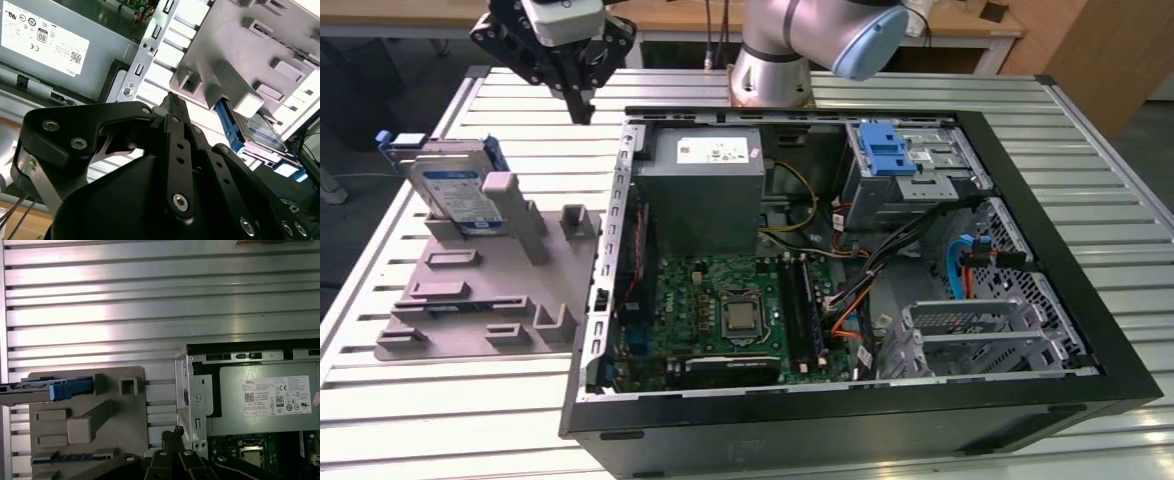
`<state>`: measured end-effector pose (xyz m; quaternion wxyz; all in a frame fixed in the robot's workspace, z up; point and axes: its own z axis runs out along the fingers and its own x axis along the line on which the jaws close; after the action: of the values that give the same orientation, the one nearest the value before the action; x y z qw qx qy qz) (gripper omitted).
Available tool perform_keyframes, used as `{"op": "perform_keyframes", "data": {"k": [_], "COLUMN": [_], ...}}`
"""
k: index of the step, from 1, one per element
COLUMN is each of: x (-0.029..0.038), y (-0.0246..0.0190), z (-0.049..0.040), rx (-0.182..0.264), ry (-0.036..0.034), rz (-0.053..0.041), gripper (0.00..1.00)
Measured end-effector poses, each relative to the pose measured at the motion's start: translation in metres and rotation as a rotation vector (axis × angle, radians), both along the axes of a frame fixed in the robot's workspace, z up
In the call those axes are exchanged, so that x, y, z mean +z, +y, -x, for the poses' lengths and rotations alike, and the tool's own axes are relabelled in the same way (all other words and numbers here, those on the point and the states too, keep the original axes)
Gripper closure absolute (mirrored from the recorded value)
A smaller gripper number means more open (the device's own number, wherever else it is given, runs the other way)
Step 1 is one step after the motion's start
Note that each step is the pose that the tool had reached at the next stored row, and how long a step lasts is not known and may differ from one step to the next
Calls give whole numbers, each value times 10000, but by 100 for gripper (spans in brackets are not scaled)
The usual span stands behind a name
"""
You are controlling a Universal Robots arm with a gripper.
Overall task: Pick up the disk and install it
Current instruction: 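Reach for the disk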
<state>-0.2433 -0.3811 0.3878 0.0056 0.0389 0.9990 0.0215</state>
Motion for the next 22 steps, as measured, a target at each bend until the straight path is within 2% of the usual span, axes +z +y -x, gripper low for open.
{"op": "perform_keyframes", "data": {"k": [12, 22], "x": [-20, -30], "y": [19, 44], "z": [186, 440], "rx": [1, -1], "ry": [4, 4], "rz": [0, 0], "gripper": [89, 89]}}
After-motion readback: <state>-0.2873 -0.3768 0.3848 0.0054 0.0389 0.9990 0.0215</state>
